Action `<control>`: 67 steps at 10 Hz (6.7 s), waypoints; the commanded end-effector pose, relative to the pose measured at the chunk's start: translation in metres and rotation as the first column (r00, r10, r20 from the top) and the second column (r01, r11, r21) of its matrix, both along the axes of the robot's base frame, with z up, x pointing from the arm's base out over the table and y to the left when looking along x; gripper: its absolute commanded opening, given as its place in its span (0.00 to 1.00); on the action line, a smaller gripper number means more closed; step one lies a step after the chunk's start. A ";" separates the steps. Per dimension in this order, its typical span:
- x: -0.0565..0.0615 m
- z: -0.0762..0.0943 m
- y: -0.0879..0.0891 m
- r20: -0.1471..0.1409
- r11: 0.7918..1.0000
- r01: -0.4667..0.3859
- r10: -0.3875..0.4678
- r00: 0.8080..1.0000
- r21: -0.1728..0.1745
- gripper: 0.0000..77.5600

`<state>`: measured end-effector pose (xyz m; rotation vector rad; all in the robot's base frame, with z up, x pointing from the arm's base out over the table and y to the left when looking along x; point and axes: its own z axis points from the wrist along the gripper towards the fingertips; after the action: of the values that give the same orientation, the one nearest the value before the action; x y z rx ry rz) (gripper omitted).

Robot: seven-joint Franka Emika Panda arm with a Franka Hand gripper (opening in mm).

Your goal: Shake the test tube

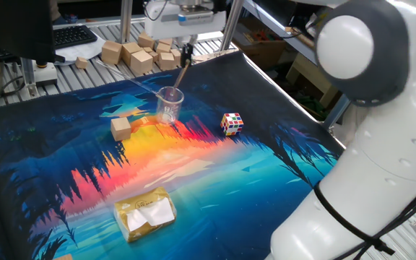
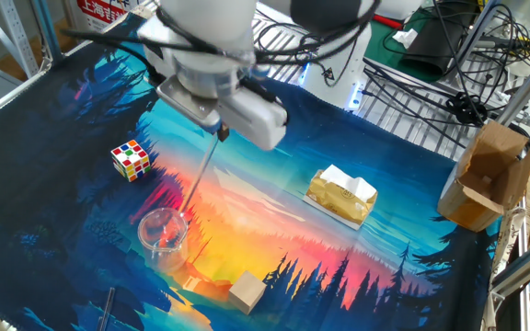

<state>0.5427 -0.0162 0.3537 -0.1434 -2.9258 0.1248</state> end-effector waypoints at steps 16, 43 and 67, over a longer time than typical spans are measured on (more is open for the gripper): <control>0.014 -0.020 -0.019 0.069 0.998 -0.059 0.059 0.996 -0.013 0.01; 0.034 -0.063 -0.025 0.050 0.995 -0.090 0.088 0.995 0.035 0.01; 0.042 -0.121 -0.019 0.144 0.993 -0.112 0.106 0.984 0.036 0.01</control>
<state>0.5838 -0.0358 0.2313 0.0170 -3.0714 0.0688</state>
